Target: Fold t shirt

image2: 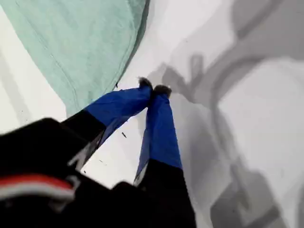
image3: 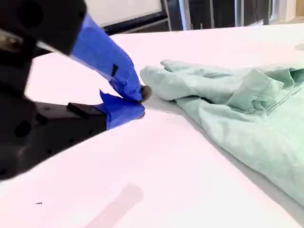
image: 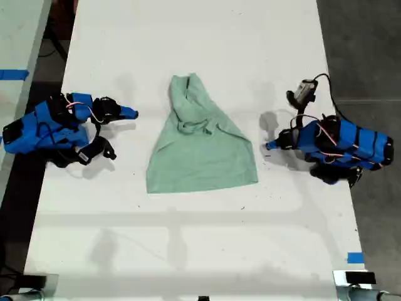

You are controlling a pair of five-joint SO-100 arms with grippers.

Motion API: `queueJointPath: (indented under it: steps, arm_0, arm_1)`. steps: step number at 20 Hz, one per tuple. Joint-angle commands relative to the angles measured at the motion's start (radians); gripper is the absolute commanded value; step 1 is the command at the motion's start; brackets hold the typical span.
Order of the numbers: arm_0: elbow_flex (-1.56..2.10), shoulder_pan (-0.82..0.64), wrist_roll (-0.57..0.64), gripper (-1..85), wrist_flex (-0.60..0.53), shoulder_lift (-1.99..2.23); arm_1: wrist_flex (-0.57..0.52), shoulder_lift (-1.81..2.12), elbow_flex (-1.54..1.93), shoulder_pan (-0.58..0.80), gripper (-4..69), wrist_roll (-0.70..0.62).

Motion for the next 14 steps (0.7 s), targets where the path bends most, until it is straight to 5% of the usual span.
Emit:
queueJointPath:
  steps: [1, 9, 14]
  arm_0:
    - [0.038, 0.029, 0.083, -0.3, -0.115, 0.009]
    - [0.038, 0.025, 0.081, -0.3, -0.112, 0.009]
    - [0.038, 0.025, 0.086, -0.3, -0.112, 0.009]
  arm_1:
    - [-0.017, -0.049, 0.048, 0.026, 1.0, 0.103]
    - [0.087, -0.195, -0.222, 0.06, 1.2, 0.161]
    - [-0.135, -0.713, -0.431, -0.003, 15.6, 0.156]
